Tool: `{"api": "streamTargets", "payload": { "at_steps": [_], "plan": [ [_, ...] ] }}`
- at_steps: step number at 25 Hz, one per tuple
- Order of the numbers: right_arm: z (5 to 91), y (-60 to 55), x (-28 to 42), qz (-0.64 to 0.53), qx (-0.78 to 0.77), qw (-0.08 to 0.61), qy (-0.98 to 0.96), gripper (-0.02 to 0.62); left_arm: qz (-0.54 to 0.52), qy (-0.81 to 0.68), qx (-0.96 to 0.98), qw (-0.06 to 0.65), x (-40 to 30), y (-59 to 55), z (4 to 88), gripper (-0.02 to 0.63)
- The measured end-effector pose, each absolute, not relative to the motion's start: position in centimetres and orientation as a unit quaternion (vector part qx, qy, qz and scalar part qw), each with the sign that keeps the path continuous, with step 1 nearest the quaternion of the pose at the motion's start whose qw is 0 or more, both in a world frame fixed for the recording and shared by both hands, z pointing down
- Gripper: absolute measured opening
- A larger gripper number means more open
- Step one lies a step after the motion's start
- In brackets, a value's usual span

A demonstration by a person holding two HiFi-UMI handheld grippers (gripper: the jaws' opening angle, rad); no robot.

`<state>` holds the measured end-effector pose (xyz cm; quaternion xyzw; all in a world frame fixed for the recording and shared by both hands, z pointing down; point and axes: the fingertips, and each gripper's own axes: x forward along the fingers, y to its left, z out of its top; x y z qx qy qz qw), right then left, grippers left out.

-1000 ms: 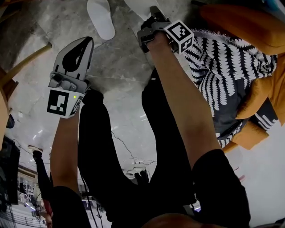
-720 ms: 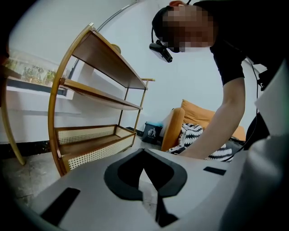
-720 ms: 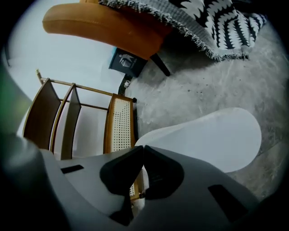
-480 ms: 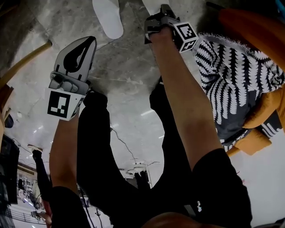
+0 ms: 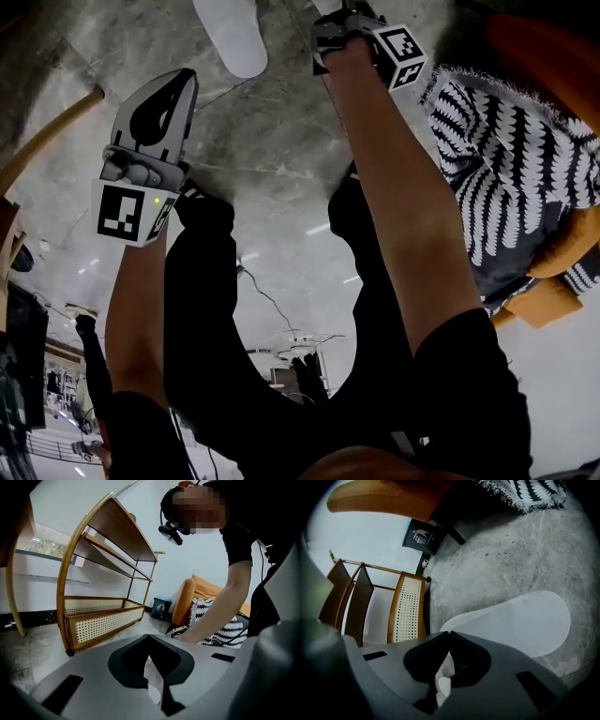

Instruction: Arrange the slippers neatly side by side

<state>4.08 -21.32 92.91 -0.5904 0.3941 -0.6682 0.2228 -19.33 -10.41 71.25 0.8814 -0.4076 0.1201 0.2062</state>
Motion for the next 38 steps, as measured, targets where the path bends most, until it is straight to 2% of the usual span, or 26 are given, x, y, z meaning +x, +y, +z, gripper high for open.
{"api": "streamTargets", "payload": {
  "at_steps": [9, 13, 14, 16, 18, 21, 28, 34, 38],
  "plan": [
    [93.0, -20.9, 3.7, -0.681, -0.58, 0.193, 0.402, 0.043, 0.125, -0.41, 0.881, 0.198, -19.0, -10.9, 70.3, 0.015],
    [92.2, -19.6, 3.9, -0.685, -0.591, 0.161, 0.395, 0.124, 0.128, -0.412, 0.88, 0.199, -18.8, -11.2, 69.0, 0.015],
    [91.7, -18.8, 4.1, -0.688, -0.593, 0.152, 0.389, 0.127, 0.129, -0.412, 0.88, 0.2, -18.7, -11.2, 68.5, 0.015],
    [90.0, -17.5, 4.7, -0.689, -0.596, 0.138, 0.389, 0.124, 0.129, -0.415, 0.877, 0.204, -18.5, -11.3, 67.2, 0.015],
    [86.9, -16.8, 5.1, -0.676, -0.594, 0.116, 0.42, 0.086, 0.125, -0.421, 0.874, 0.209, -18.2, -11.5, 65.3, 0.015],
    [79.9, -17.2, 5.1, -0.626, -0.575, 0.068, 0.523, 0.043, 0.116, -0.429, 0.871, 0.21, -17.5, -11.9, 61.7, 0.015],
    [62.0, -17.7, 1.4, -0.383, -0.478, -0.105, 0.783, 0.032, 0.088, -0.45, 0.86, 0.226, -15.8, -11.9, 53.6, 0.015],
    [51.7, -15.9, -1.4, -0.213, -0.435, -0.178, 0.856, 0.032, 0.065, -0.472, 0.847, 0.237, -14.6, -11.6, 49.4, 0.015],
    [50.7, -13.9, -3.9, -0.228, -0.397, -0.189, 0.869, 0.032, 0.066, -0.474, 0.84, 0.255, -14.5, -11.2, 49.4, 0.015]
  ]
}}
